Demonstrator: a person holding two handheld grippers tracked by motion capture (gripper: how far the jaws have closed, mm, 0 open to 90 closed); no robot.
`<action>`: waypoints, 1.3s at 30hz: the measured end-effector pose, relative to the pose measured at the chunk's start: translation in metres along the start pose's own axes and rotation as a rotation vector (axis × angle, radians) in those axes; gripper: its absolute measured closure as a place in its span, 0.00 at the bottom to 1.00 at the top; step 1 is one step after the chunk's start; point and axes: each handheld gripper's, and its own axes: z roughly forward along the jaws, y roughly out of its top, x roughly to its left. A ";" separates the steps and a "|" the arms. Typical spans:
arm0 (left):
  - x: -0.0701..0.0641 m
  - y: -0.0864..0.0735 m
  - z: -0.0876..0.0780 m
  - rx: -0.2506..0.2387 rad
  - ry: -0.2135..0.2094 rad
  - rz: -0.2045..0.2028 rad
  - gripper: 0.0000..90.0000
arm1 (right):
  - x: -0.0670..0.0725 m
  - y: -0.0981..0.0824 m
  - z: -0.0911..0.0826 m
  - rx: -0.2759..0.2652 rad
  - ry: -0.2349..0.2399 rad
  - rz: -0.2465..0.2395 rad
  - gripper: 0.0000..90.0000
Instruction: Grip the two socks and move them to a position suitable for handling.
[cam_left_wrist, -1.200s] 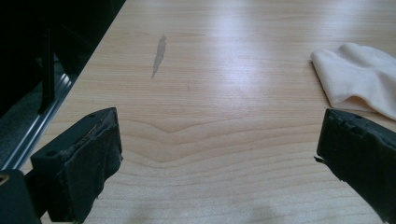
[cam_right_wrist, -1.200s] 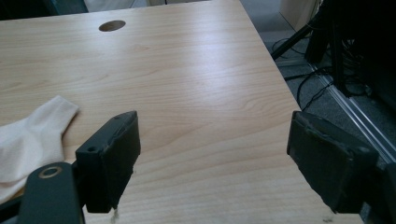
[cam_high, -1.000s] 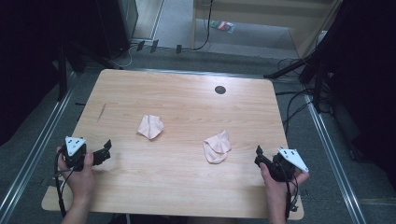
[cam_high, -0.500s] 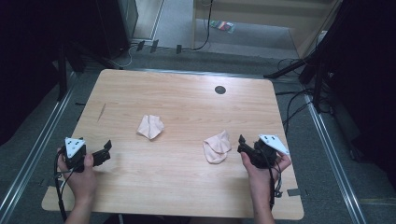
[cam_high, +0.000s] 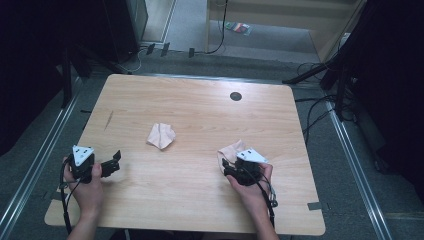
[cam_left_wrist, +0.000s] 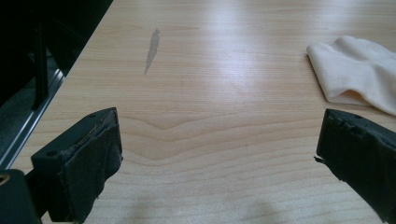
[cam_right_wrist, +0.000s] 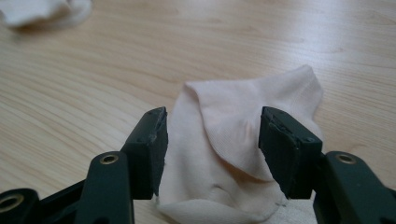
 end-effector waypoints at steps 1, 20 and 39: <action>0.000 0.000 0.000 0.004 -0.002 0.001 0.00 | 0.001 -0.001 0.003 0.020 -0.020 -0.010 0.48; -0.058 0.012 -0.025 -0.052 -0.082 0.155 0.00 | 0.023 0.009 -0.026 -0.124 -0.072 -0.067 0.95; -0.124 0.003 -0.045 -0.031 -0.458 0.208 0.00 | 0.118 -0.010 -0.021 0.018 0.174 -0.242 0.58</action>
